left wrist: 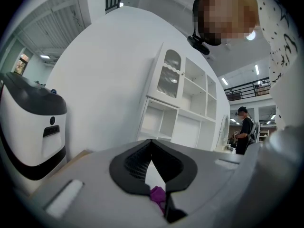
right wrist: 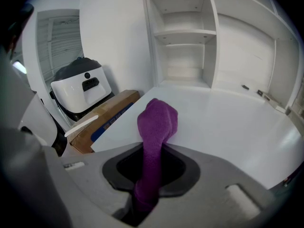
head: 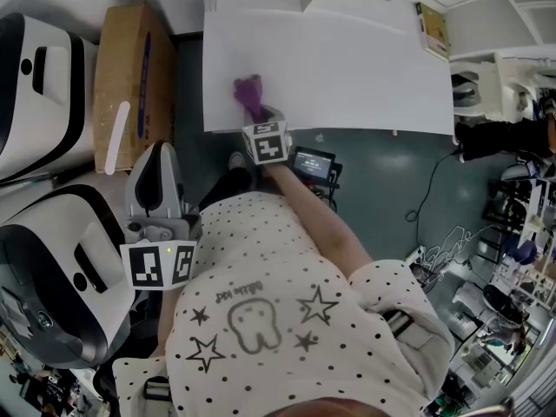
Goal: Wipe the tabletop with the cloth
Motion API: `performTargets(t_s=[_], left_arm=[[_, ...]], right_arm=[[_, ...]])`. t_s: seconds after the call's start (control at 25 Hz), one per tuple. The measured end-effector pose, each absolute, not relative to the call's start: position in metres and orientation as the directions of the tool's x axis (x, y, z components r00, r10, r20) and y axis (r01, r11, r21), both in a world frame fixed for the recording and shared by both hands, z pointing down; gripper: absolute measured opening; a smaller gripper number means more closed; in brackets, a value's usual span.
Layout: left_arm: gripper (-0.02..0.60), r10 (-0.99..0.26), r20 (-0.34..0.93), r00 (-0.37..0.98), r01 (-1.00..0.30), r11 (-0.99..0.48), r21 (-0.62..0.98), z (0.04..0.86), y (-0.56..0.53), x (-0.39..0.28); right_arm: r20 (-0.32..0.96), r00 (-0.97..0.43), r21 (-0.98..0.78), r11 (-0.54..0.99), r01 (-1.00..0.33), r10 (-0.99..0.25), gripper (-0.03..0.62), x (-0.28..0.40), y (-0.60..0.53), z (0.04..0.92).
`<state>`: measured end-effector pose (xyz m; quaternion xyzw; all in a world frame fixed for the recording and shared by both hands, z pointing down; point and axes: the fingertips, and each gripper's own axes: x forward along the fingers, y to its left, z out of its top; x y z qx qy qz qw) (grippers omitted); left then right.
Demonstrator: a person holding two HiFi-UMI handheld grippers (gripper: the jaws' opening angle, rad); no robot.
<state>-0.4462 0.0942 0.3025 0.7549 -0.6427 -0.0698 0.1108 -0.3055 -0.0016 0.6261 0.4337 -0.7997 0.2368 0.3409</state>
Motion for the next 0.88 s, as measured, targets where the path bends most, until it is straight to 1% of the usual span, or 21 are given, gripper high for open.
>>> performTargets(t_s=[0.88], left_arm=[[-0.005,-0.988,0.041,0.150,-0.957,-0.134,0.257,0.304,0.089,-0.456]], right_arm=[[0.734,-0.519,-0.145,0.645,-0.750,-0.438,0.061,-0.369,0.017,0.619]])
